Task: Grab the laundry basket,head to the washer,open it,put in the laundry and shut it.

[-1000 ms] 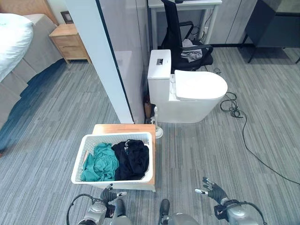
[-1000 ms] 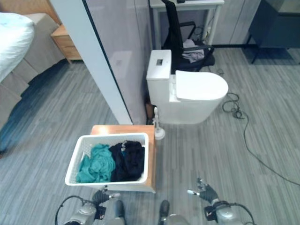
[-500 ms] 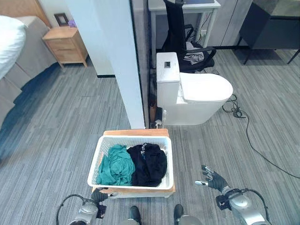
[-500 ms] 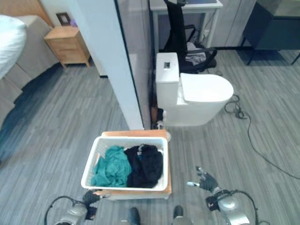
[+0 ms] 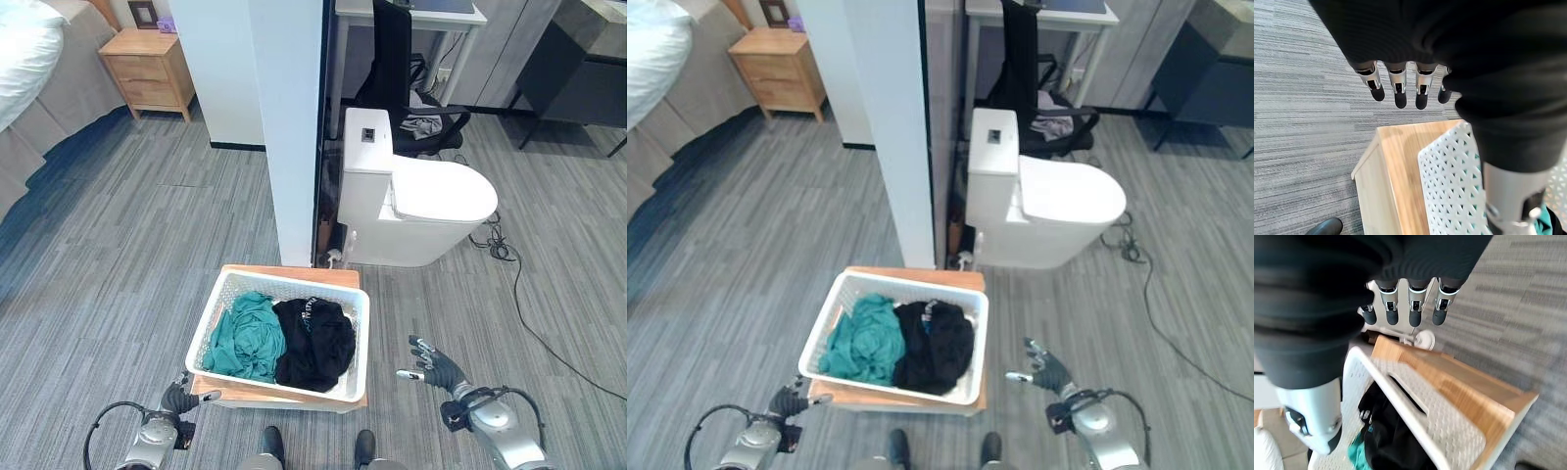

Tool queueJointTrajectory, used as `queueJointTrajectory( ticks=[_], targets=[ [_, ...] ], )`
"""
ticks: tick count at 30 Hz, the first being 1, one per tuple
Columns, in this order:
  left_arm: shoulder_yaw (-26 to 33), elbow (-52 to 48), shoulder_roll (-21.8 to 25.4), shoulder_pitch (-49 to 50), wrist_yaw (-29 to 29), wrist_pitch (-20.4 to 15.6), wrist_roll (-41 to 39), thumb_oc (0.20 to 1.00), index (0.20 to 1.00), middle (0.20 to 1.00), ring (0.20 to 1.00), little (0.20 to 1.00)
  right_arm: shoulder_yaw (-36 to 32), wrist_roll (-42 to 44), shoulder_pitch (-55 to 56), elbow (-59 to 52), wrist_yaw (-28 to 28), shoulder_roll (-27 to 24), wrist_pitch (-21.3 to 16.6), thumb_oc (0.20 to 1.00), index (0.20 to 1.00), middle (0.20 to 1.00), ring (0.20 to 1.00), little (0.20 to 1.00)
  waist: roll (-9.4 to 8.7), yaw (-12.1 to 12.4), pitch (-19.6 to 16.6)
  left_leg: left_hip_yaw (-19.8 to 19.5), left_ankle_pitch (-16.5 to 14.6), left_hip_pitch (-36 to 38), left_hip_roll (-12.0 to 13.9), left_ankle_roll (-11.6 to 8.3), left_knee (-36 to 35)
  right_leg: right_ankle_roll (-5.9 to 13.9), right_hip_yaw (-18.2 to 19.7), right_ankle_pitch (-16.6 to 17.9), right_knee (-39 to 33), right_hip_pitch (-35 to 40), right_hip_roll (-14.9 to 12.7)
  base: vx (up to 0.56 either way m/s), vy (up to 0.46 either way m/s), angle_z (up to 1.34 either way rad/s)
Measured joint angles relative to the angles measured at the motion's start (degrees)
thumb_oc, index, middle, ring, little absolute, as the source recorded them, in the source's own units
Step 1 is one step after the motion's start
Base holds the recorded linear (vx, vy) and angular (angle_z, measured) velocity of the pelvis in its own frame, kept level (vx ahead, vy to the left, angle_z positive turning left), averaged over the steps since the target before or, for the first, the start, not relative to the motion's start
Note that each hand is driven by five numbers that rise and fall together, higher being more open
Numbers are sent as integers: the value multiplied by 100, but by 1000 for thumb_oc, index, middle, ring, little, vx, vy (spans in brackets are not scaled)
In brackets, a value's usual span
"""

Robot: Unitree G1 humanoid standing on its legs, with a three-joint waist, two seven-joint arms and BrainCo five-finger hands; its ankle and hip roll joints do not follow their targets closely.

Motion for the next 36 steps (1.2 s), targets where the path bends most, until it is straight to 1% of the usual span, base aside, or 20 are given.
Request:
queueJointTrajectory(
  ticks=[1,4,6,7,9,13,14,15,18,22,24,25,27,28,30,34,36],
  targets=[
    [0,-31,0,4,-2,6,1,1000,1000,1000,1000,1000,1,1,-39,-10,-25,41,53,1000,1000,1000,1000,1000,30,-3,-25,4,6,-55,-6,0,0,-13,-4,32,-1,-59,-9,-38,68,4],
    [22,-86,11,-13,-2,25,55,1000,1000,1000,1000,1000,3,-1,-110,-76,-85,72,174,1000,1000,1000,1000,1000,227,-17,-82,-13,26,-159,-50,19,1,-7,-18,56,0,-154,-47,-39,60,3],
    [21,-102,52,-56,-3,50,205,1000,1000,1000,1000,1000,4,-3,-129,-183,-91,52,218,1000,1000,1000,1000,1000,315,-29,-105,-14,33,-191,-68,32,1,4,-24,63,0,-182,-72,-35,52,1],
    [28,-193,112,-95,-3,84,306,1000,1000,1000,1000,1000,6,-36,-141,-312,-88,49,265,1000,1000,1000,1000,1000,388,-26,-125,5,35,-249,-87,33,2,23,-17,84,0,-255,-91,-46,65,-3],
    [30,-328,256,-160,-1,139,473,1000,1000,1000,1000,1000,16,-64,-139,-367,-86,53,325,1000,1000,1000,1000,1000,419,-25,-116,10,36,-267,-93,34,2,27,-17,91,0,-270,-99,-50,70,-2],
    [24,-372,526,-473,13,223,607,1000,1000,1000,1000,1000,4,-283,-203,-390,-132,86,346,1000,1000,1000,1000,1000,422,-54,-115,59,55,-399,-109,46,4,45,26,129,2,-468,-109,-48,53,-6],
    [-19,-361,691,-776,23,290,712,1000,1000,1000,1000,1000,-14,-386,-310,-375,-239,172,450,1000,1000,1000,1000,1000,425,-61,-102,90,92,-513,-122,86,4,47,64,163,7,-575,-127,-25,43,-12],
    [-14,-357,725,-936,60,280,716,1000,1000,1000,1000,1000,-6,-428,-346,-376,-280,189,469,1000,1000,1000,1000,1000,424,-74,-100,138,91,-527,-128,86,3,61,100,173,6,-607,-143,-25,43,-17],
    [-124,-364,761,-1252,61,283,736,1000,1000,1000,1000,1000,-10,-428,-442,-367,-356,273,553,1000,1000,1000,1000,1000,409,-145,-91,205,86,-528,-146,92,3,77,154,190,6,-649,-163,-13,34,-11],
    [-450,-304,753,-1669,61,290,939,1000,1000,1000,1000,1000,36,-478,-559,-365,-445,289,624,1000,1000,1000,1000,1000,367,-315,-4,227,86,-531,-151,91,3,82,180,209,5,-672,-160,-27,25,-4],
    [-814,-43,711,-2016,71,391,1080,1000,1000,1000,1000,1000,83,-585,-747,-225,-485,322,676,1000,1000,1000,1000,1000,319,-334,41,307,86,-620,-153,91,3,72,279,241,20,-843,-153,-29,20,-20],
    [-869,36,695,-2152,68,420,1115,1000,1000,1000,1000,1000,130,-659,-922,-194,-550,341,692,1000,1000,1000,1000,1000,294,-355,144,380,95,-649,-154,100,4,82,325,298,4,-875,-162,-30,22,-23],
    [-974,311,637,-2353,129,429,1125,1000,1000,1000,1000,1000,178,-670,-1022,-184,-639,402,724,1000,1000,1000,1000,1000,222,-452,185,377,98,-700,-160,104,4,81,326,312,5,-951,-156,-47,48,-7],
    [-966,363,636,-2427,217,417,1126,1000,1000,1000,1000,1000,172,-694,-1108,-164,-706,422,724,1000,1000,1000,1000,1000,217,-477,185,382,107,-788,-161,115,3,86,329,325,12,-1038,-162,-39,45,-1],
    [-965,388,633,-2575,266,437,1163,1000,1000,1000,1000,1000,182,-793,-1283,-7,-745,451,788,1000,1000,1000,1000,1000,216,-475,203,404,126,-853,-171,127,5,80,349,379,6,-1099,-163,-18,31,-4],
    [-989,546,633,-2705,284,426,1192,1000,1000,1000,1000,1000,215,-886,-1470,90,-857,500,824,1000,1000,1000,1000,1000,223,-475,208,415,125,-921,-172,126,4,81,355,383,6,-1180,-164,-19,28,-2],
    [-1121,613,634,-2884,340,444,1273,1000,1000,1000,1000,1000,308,-899,-1653,142,-957,538,828,1000,1000,1000,1000,1000,256,-470,251,422,130,-994,-172,119,3,84,365,399,5,-1251,-168,-13,40,-1]
  ],
)
